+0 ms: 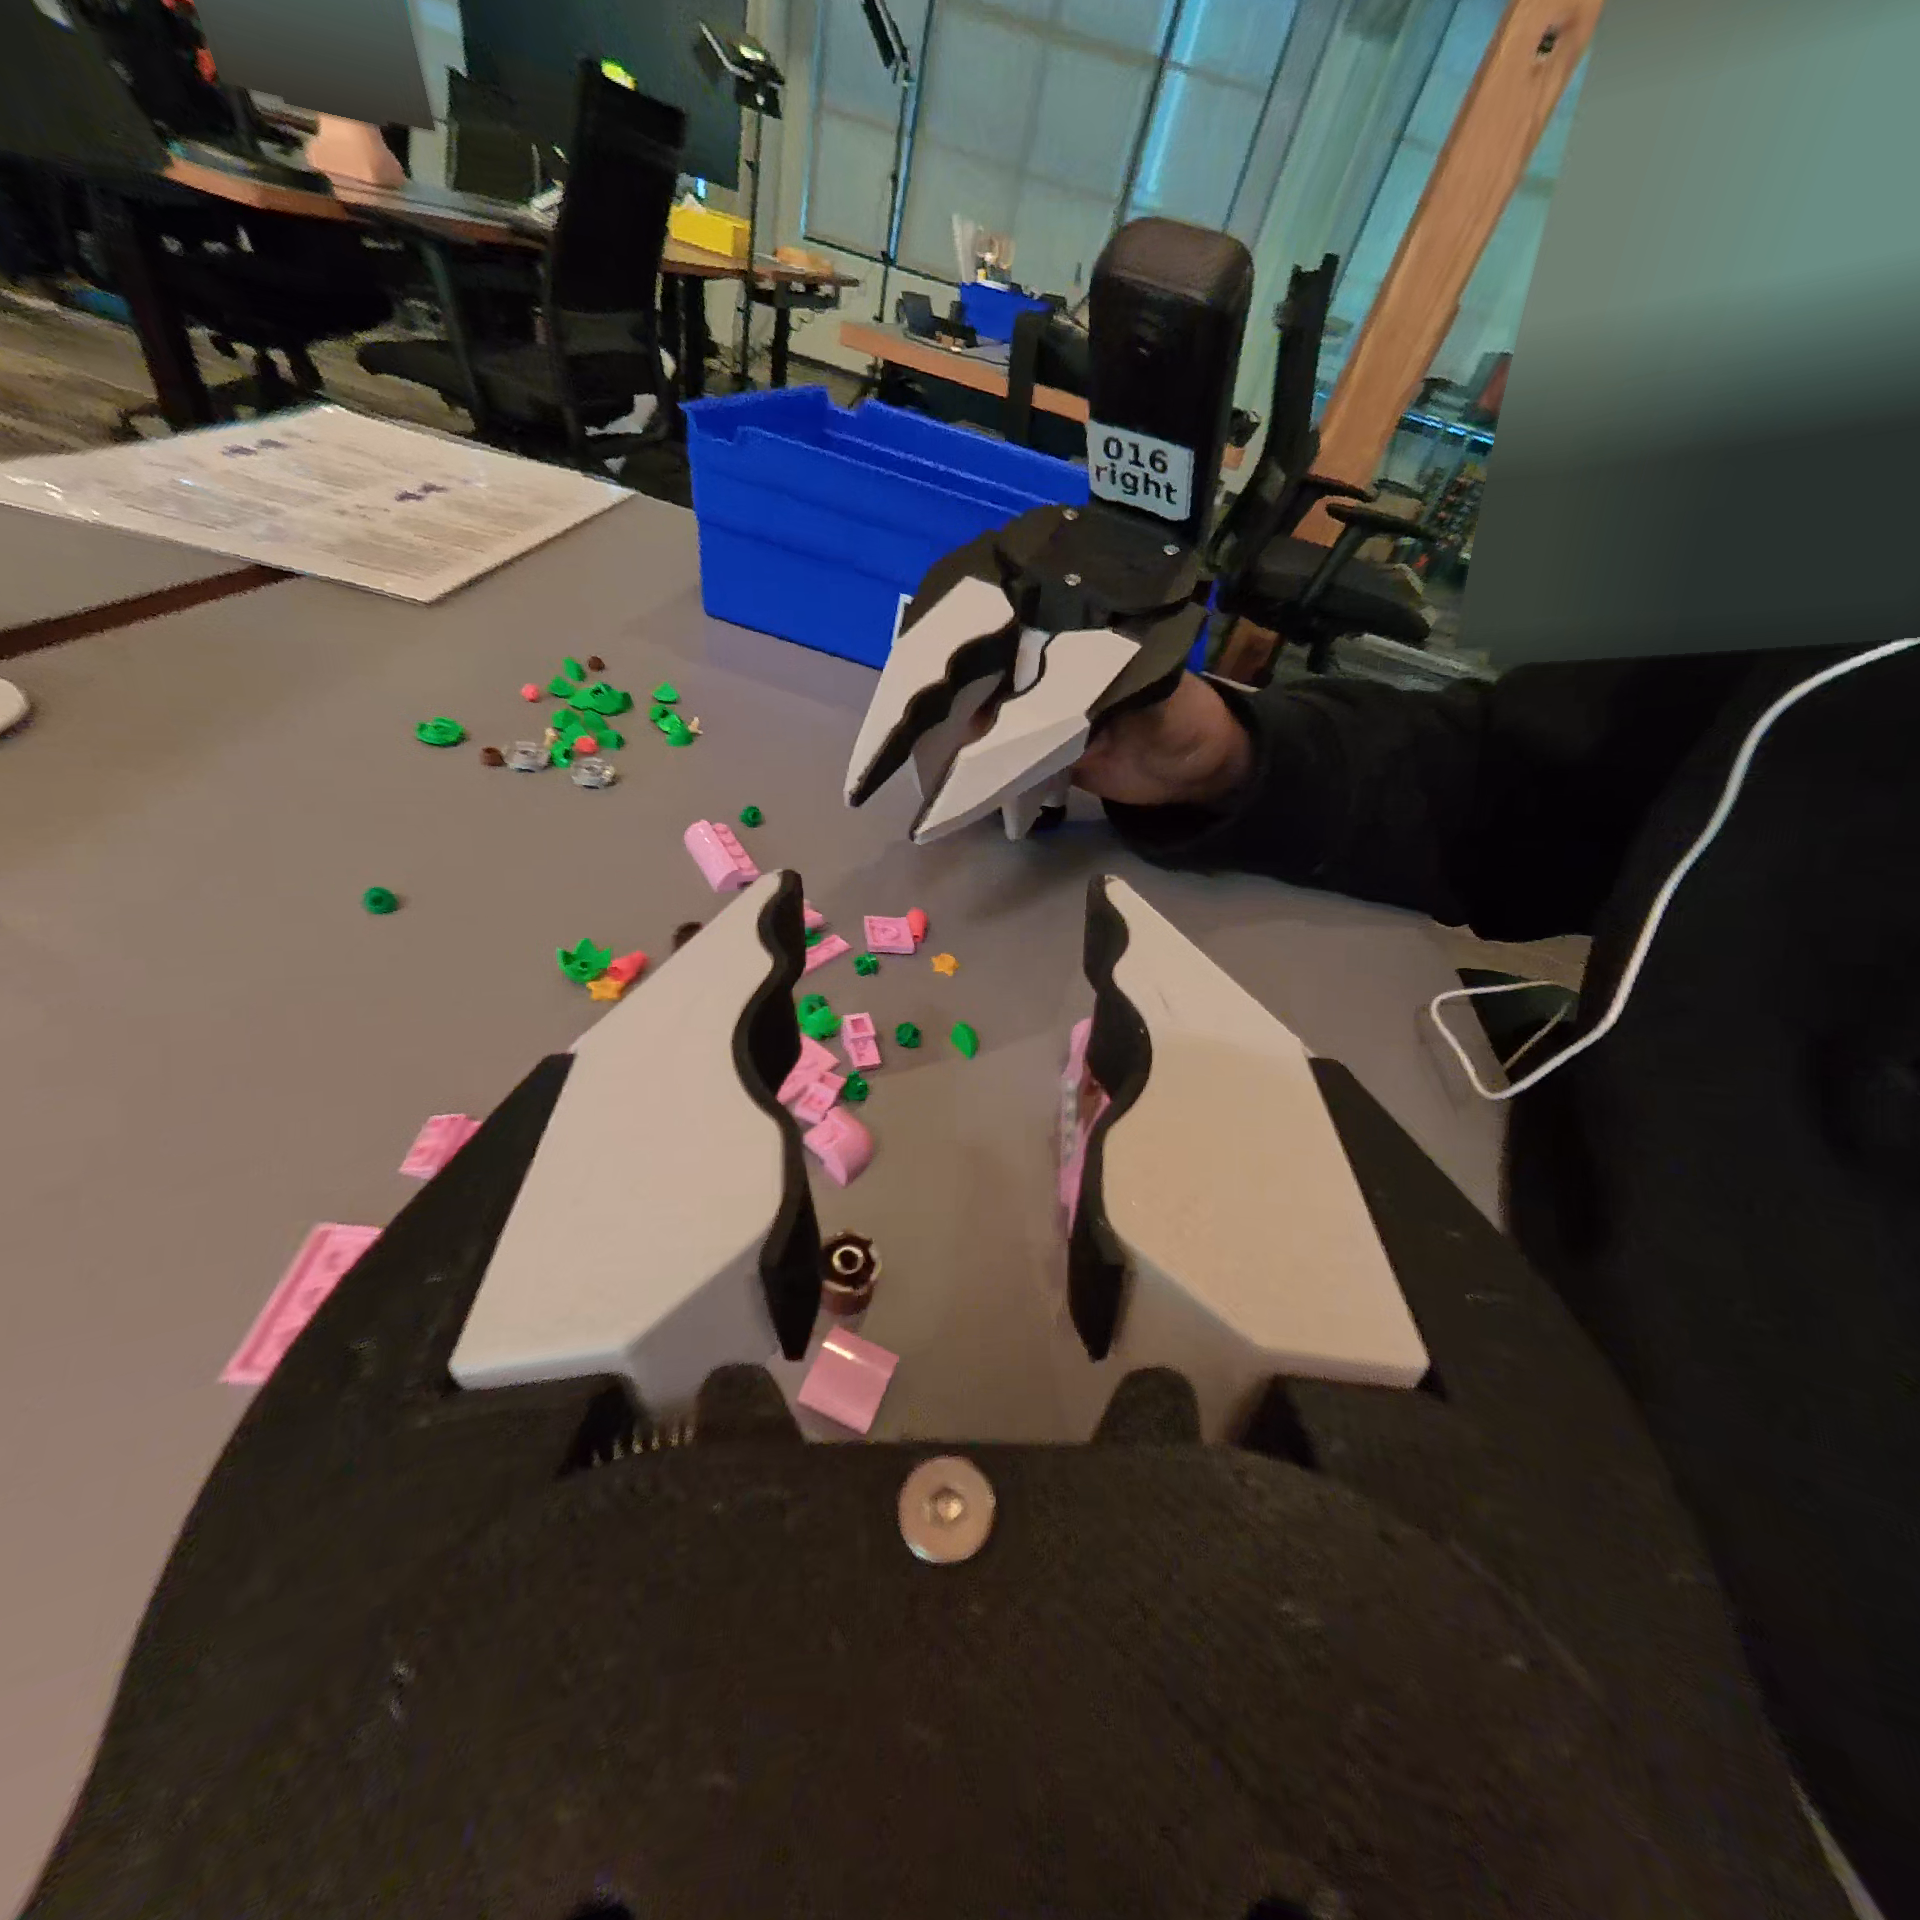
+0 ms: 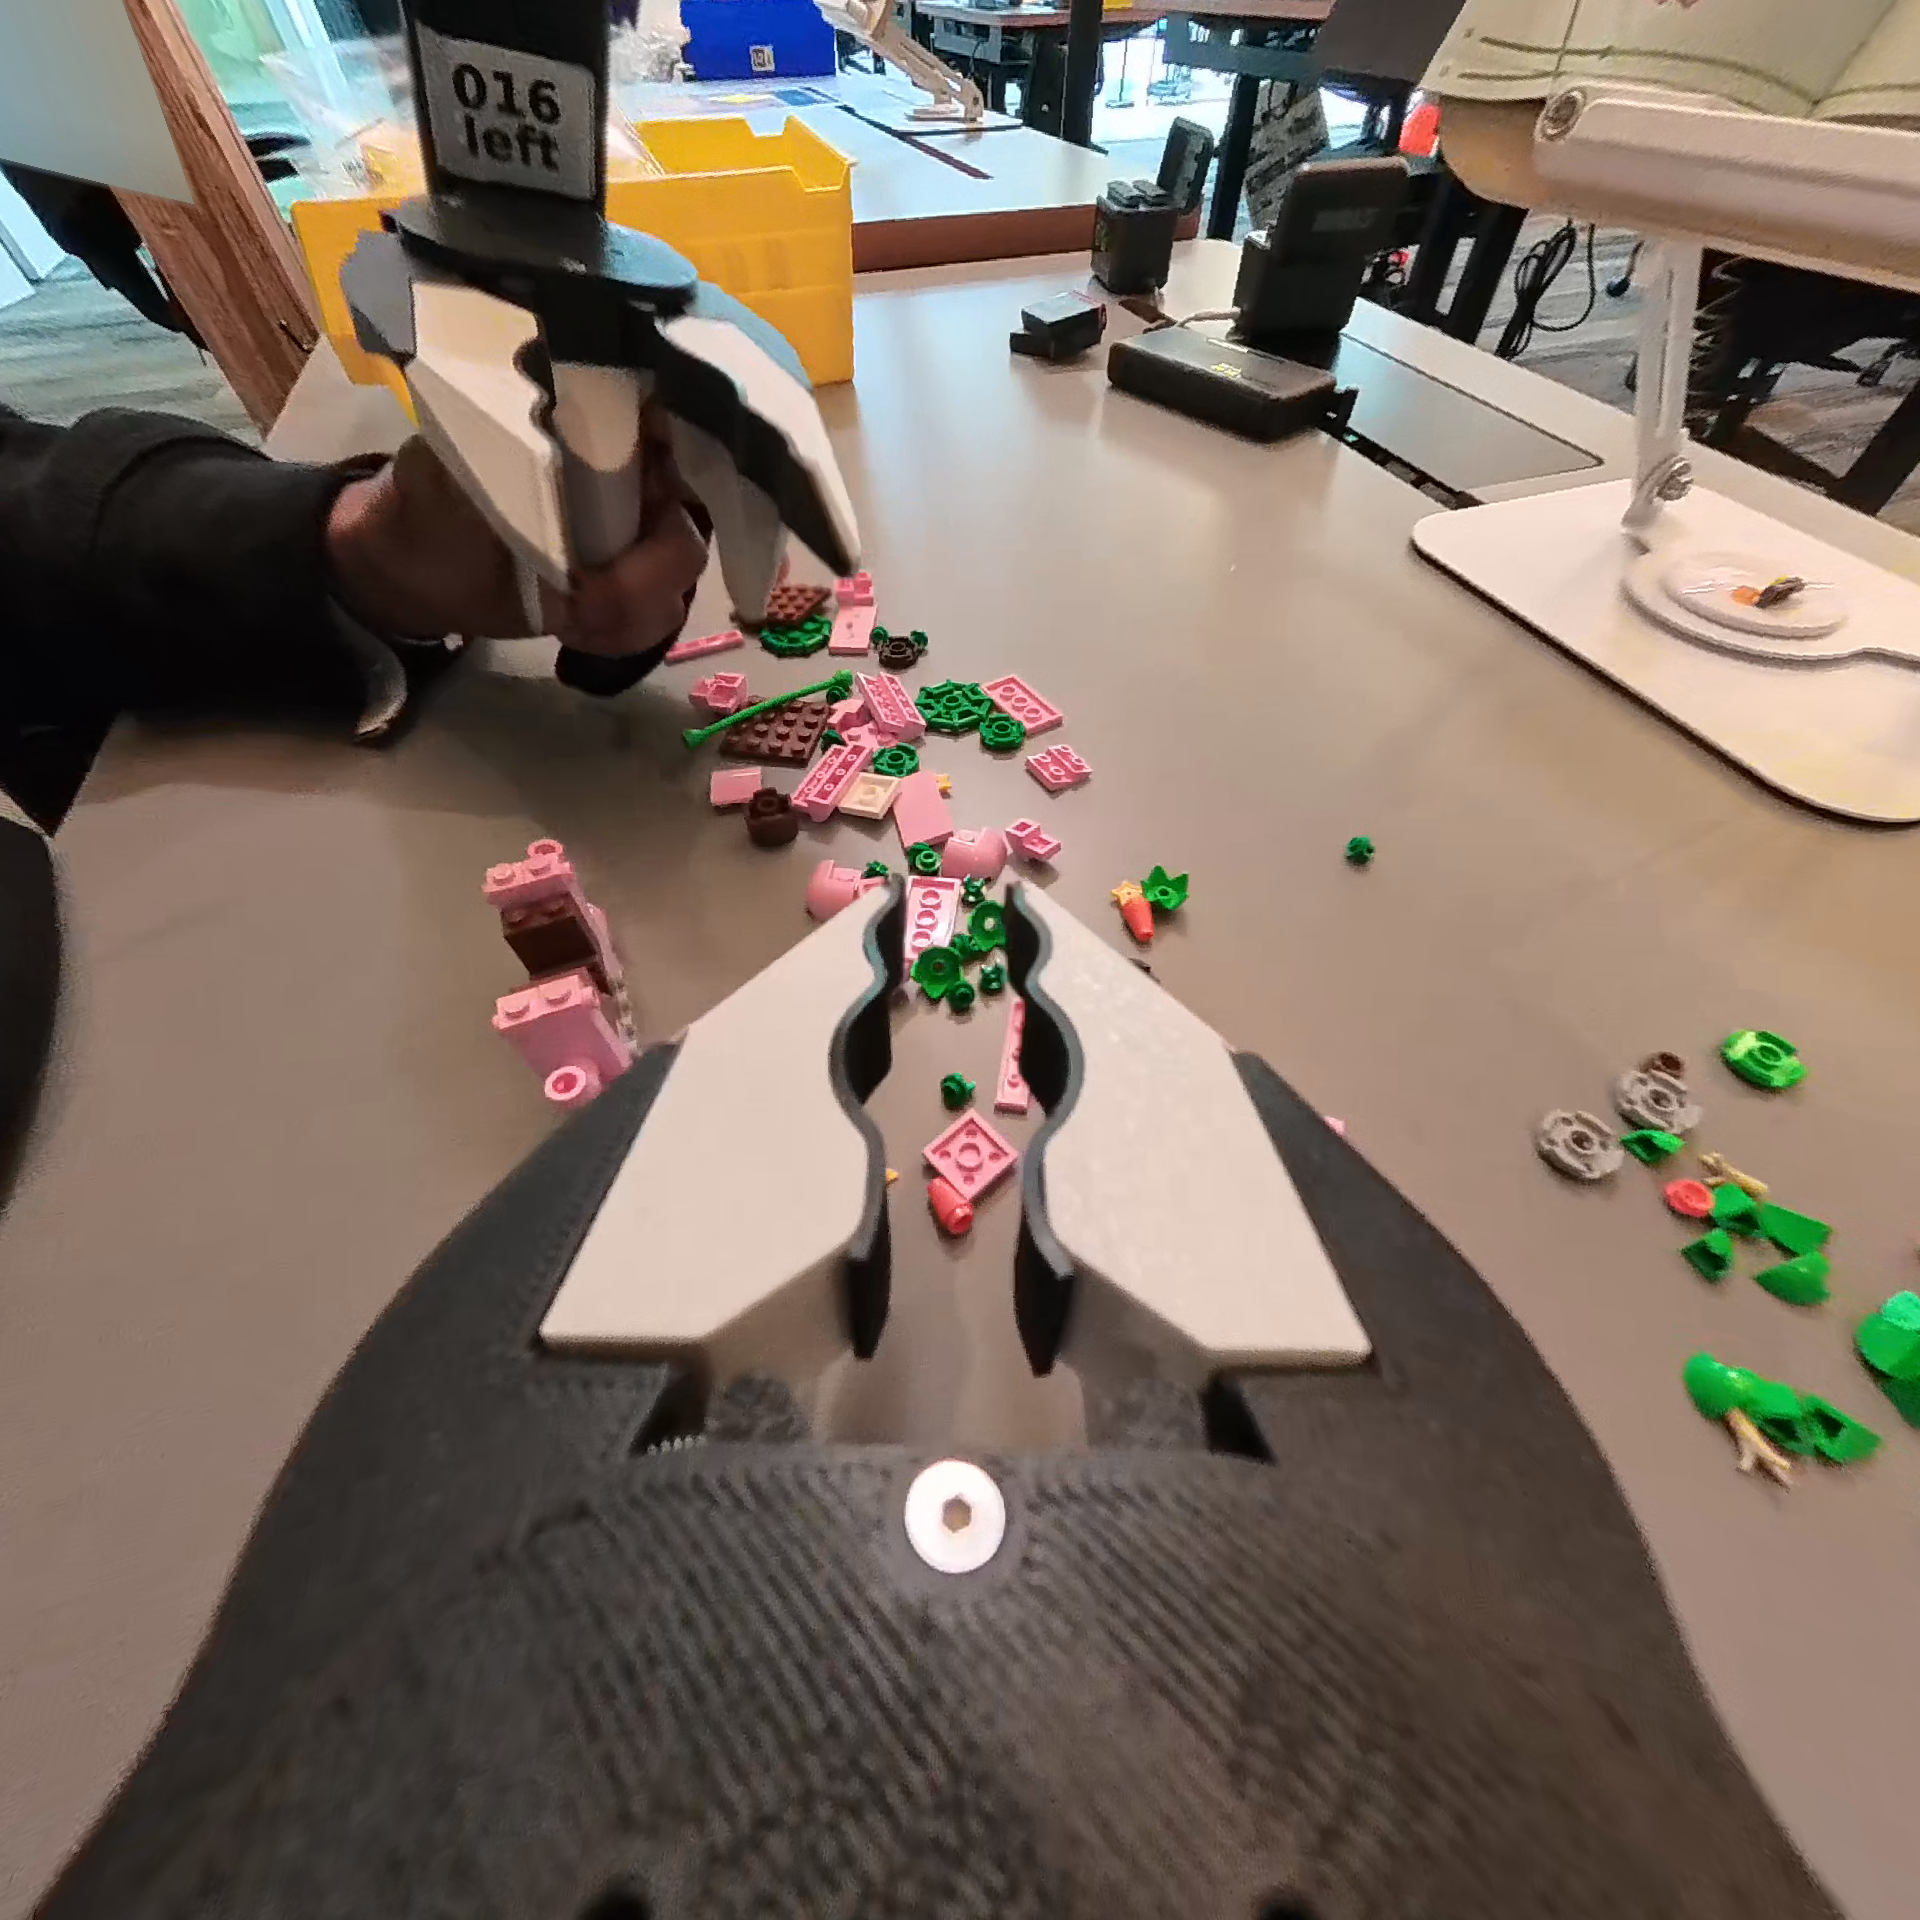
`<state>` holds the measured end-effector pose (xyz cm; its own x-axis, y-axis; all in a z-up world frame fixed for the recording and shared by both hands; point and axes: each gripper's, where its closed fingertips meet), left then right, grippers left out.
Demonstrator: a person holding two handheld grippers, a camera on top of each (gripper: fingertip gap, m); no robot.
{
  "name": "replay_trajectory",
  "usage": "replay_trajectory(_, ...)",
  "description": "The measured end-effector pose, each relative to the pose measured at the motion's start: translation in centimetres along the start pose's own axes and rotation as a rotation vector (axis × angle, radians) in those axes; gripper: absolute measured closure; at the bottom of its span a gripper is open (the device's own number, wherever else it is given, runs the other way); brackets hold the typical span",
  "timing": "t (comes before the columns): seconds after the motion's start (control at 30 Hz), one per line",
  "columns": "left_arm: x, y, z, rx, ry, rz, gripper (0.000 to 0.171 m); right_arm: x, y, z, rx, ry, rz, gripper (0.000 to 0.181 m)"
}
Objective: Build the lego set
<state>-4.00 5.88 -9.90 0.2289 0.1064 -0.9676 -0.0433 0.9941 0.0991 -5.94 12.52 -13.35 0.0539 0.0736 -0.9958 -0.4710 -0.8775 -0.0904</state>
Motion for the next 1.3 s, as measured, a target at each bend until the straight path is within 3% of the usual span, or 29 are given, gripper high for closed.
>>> replay_trajectory(0.07, -0.4, -1.1, -1.6, -0.095, 0.076, -0.045, 0.130, 0.1, 0.0, 0.2, 0.013, -0.020, -0.008, 0.164)
replay_trajectory(0.17, -2.9, -5.0, -5.5, -0.360, 0.246, -0.096, 0.137, 0.3, -0.1, 0.7, 0.036, -0.029, -0.017, 0.164)
replay_trajectory(0.23, -3.8, -7.7, -6.8, -0.441, 0.325, -0.048, 0.141, 0.1, -0.2, 0.8, 0.042, -0.018, -0.006, 0.164)
replay_trajectory(0.3, -2.6, -9.6, -8.1, -0.466, 0.303, -0.109, 0.144, 0.0, -0.3, 1.0, 0.047, -0.010, 0.000, 0.164)
replay_trajectory(0.47, 0.2, -10.1, -6.2, -0.272, 0.053, -0.204, 0.147, 0.0, -0.3, 1.1, 0.055, -0.004, 0.005, 0.164)
replay_trajectory(0.57, 3.9, -9.4, -4.3, -0.160, -0.078, -0.384, 0.132, 0.0, -0.3, 1.1, 0.054, -0.005, 0.000, 0.164)
replay_trajectory(0.67, 6.7, -8.6, -3.8, -0.175, -0.050, -0.538, 0.119, 0.0, -0.3, 1.1, 0.055, -0.010, 0.001, 0.164)
replay_trajectory(0.77, 7.6, -7.5, -3.4, -0.192, 0.057, -0.596, 0.113, 0.1, -0.2, 1.0, 0.050, -0.011, -0.006, 0.164)
replay_trajectory(0.87, 8.5, -8.1, -4.0, -0.230, 0.149, -0.668, 0.119, 0.2, -0.1, 0.9, 0.046, -0.021, -0.013, 0.164)
replay_trajectory(1.03, 8.3, -9.5, -5.0, -0.254, 0.116, -0.669, 0.114, 0.5, 0.0, 0.7, 0.040, -0.043, -0.033, 0.164)
replay_trajectory(1.3, 8.2, -10.2, -5.9, -0.283, 0.175, -0.694, 0.125, 0.6, 0.1, 0.7, 0.029, -0.024, -0.042, 0.162)
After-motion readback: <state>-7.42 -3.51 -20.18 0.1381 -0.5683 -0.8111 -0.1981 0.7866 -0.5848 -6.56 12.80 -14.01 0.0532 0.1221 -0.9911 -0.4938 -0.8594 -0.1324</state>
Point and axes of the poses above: each gripper's, where its closed fingertips meet, y out along the fingers, x out of its underside, z = x × y across the jaws, and after that the axes turned 13 degrees about z, right-handed
